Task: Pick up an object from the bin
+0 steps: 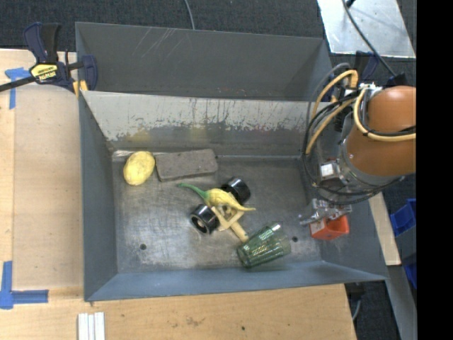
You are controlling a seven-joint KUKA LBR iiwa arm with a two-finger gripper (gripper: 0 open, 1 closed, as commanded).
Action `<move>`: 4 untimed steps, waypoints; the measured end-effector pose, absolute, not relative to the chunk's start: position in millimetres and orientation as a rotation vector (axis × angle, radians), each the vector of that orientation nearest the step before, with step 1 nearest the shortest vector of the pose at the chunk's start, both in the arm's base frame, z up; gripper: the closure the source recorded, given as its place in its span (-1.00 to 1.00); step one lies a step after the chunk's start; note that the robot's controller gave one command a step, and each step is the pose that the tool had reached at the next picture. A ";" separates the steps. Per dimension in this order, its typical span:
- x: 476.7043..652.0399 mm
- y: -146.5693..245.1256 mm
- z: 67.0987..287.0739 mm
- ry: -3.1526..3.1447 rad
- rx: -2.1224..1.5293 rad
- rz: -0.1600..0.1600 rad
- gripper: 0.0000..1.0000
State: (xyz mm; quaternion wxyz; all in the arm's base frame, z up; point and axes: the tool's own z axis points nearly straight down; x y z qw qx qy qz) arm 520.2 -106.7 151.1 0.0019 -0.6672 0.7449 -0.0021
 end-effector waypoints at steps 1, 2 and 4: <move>531.0 -94.5 163.7 2.097 -2.336 0.001 1.00; 523.6 -115.6 176.8 2.279 -2.159 0.003 1.00; 539.9 -119.4 156.3 2.185 -2.254 -0.001 1.00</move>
Offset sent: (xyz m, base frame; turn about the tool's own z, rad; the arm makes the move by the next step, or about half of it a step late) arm -0.0114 -0.0474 0.0398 0.1597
